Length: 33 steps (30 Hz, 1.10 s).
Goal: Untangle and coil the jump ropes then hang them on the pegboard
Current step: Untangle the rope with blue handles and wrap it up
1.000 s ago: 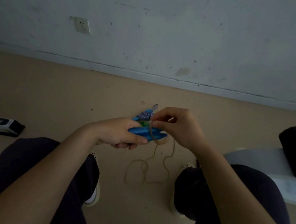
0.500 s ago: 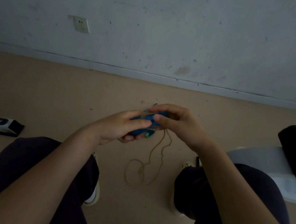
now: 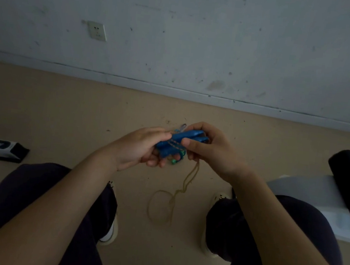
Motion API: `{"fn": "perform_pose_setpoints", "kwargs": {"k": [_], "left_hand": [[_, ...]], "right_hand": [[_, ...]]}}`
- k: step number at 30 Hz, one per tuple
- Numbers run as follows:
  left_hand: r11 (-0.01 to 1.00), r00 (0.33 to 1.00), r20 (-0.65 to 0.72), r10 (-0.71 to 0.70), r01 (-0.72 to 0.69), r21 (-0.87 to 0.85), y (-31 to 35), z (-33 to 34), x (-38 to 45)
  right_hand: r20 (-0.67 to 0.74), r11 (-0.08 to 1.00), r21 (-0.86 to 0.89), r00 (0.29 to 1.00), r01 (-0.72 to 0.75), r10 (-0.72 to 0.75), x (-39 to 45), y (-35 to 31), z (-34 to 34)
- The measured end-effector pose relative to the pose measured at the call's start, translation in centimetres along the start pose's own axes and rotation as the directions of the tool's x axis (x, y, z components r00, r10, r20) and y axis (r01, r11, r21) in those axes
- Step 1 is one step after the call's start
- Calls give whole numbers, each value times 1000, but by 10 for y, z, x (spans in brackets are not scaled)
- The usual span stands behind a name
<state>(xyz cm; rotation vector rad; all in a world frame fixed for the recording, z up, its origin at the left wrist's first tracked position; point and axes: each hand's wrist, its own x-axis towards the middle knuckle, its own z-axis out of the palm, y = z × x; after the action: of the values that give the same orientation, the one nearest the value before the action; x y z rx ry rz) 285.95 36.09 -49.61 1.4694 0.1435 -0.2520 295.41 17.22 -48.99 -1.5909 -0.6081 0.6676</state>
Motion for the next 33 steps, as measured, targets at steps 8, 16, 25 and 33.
{"fn": "perform_pose_setpoints", "kwargs": {"k": [8,16,25,33], "left_hand": [[976,995,-22,-93,96,193,-8,9,5],[1000,1000,-21,-9,9,0,-9,10,7],[1000,968,-250,-6,-1,-26,-11,9,15],[987,966,-226,129,-148,-69,-11,7,15]], "right_hand": [[-110,998,-55,994,17,-23,2,5,8],[-34,989,119,996,-82,87,2,1,11],[-74,999,42,997,-32,35,0,1,21],[7,992,76,995,-97,96,0,-4,22]]}}
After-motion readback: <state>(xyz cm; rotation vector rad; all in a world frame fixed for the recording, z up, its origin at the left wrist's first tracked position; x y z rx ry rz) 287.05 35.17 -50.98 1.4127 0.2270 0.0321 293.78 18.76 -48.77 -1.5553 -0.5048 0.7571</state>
